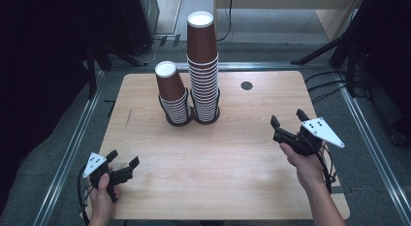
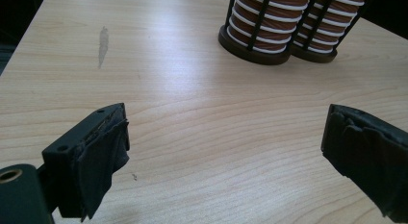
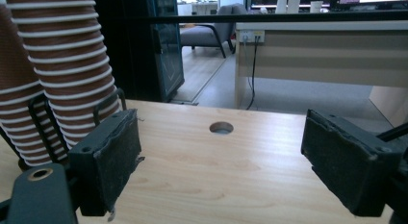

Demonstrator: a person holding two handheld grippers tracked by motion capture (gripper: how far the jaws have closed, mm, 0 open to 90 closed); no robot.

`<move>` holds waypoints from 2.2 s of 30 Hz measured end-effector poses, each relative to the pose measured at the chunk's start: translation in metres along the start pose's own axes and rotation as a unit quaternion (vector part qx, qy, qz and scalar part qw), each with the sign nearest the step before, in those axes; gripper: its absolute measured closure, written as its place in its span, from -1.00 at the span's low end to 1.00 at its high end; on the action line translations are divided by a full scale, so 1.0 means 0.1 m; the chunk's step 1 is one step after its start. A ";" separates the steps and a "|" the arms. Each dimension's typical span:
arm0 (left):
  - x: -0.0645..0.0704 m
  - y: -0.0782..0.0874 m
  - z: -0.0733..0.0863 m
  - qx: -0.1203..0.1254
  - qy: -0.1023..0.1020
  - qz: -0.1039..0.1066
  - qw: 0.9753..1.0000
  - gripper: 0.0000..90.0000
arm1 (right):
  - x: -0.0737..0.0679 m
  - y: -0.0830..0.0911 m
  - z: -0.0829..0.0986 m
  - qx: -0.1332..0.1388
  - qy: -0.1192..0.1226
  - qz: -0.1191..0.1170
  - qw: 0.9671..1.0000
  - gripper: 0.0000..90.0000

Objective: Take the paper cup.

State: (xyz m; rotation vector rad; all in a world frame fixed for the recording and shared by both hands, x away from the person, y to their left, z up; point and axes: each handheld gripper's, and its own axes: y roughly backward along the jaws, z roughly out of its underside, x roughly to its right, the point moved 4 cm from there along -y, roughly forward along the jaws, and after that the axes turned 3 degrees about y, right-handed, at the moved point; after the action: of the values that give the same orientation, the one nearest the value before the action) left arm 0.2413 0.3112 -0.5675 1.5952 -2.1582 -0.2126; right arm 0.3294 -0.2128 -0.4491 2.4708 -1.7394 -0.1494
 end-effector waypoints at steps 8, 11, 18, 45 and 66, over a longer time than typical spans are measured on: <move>0.01 -0.01 0.00 -0.002 -0.004 -0.002 1.000 -0.93 | -0.20 -0.12 -0.18 0.004 0.000 -0.017 1.000 -0.69; 0.01 -0.01 0.00 -0.003 -0.007 -0.003 1.000 -0.93 | -0.25 -0.15 -0.21 0.008 0.002 -0.020 1.000 -0.69; 0.04 -0.02 0.01 -0.005 -0.027 -0.009 1.000 -0.93 | -0.40 -0.27 -0.32 0.009 0.002 -0.027 1.000 -0.69; 0.04 -0.01 0.01 -0.002 -0.022 -0.007 1.000 -0.93 | -0.92 -0.66 -0.68 0.024 0.024 -0.067 0.997 -0.70; 0.03 -0.01 0.00 -0.001 -0.019 -0.003 1.000 -0.93 | -1.44 -1.00 -1.00 0.015 0.042 -0.081 0.996 -0.80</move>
State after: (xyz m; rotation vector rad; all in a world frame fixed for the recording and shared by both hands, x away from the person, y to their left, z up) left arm 0.2415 0.3075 -0.5675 1.6102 -2.1818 -0.2491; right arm 0.3885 -0.0404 -0.3629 2.5979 -1.5200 -0.0328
